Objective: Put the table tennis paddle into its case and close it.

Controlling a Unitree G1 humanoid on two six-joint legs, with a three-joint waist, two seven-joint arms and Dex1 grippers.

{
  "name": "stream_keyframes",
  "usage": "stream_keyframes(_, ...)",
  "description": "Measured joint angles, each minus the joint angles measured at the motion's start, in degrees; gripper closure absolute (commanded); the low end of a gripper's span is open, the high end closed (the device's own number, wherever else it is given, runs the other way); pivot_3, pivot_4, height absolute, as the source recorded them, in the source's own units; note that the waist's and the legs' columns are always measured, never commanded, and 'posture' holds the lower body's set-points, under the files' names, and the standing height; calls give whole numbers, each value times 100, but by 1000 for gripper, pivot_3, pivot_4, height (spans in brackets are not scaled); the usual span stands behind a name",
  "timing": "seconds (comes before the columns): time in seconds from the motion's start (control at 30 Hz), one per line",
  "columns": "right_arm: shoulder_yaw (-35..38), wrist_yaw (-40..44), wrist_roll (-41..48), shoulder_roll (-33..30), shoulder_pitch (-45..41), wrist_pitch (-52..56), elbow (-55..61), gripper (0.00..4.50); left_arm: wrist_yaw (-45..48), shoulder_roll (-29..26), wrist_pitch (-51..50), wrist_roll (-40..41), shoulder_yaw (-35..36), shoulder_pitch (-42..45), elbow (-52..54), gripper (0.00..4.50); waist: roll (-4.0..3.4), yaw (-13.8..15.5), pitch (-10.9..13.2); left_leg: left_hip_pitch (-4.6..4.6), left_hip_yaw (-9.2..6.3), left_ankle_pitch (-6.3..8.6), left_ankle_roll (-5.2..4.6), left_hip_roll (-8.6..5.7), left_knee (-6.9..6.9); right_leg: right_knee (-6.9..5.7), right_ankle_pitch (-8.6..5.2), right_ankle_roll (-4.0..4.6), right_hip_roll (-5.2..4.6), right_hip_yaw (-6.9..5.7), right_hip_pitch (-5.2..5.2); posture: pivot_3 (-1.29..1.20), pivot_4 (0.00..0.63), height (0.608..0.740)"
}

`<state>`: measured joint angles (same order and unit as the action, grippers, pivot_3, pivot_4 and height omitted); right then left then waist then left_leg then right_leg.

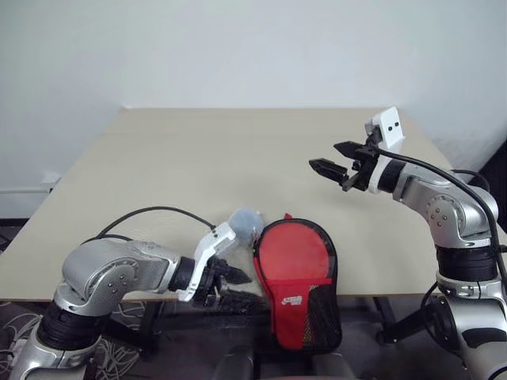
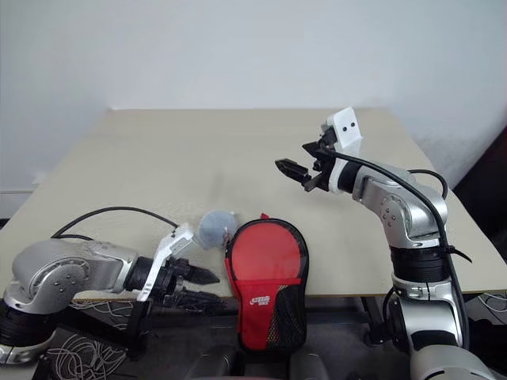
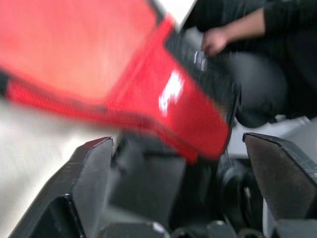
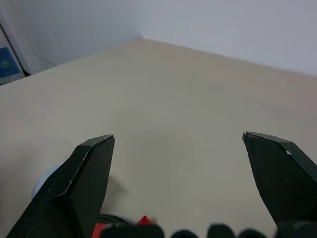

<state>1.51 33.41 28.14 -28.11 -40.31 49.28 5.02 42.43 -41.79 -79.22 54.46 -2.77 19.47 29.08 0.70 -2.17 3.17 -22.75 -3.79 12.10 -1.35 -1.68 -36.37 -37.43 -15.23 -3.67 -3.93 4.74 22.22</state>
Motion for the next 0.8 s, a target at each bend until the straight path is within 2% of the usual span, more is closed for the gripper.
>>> stream_keyframes(0.13, -47, 111, -132, -6, -160, -162, -309, 0, -245, 485, 879, -504, -133, 153, -57, 2380, 1, -8, 1, -2, 16, 0, 0, -2, 3, -1, 3, 2, 7, 4, -6, 0, 0, 734)
stream_keyframes(0.33, -258, 378, -375, 13, -532, -426, -950, 0, -469, 1277, 2408, -1662, -1093, 107, -271, 4490, 1, -16, 1, 1, 20, -1, 0, -26, 10, -5, 5, 3, 11, 13, -3, 0, 0, 734)
stream_keyframes(0.47, -532, 707, -564, 38, -880, -541, -1497, 0, -448, 1476, 3118, -2259, -1583, -169, -564, 4490, 0, -53, 1, 0, 19, -1, -1, -28, 8, -8, 5, 3, 11, 16, -1, 0, 0, 734)
stream_keyframes(0.8, -1696, 2212, -1093, 610, -2064, -689, -3303, 0, -251, 1420, 4047, -3174, -1854, -465, -1208, 4490, -2, -56, 0, 0, 12, -1, -1, -27, 7, -16, 5, 2, 16, 13, 5, 0, 0, 734)
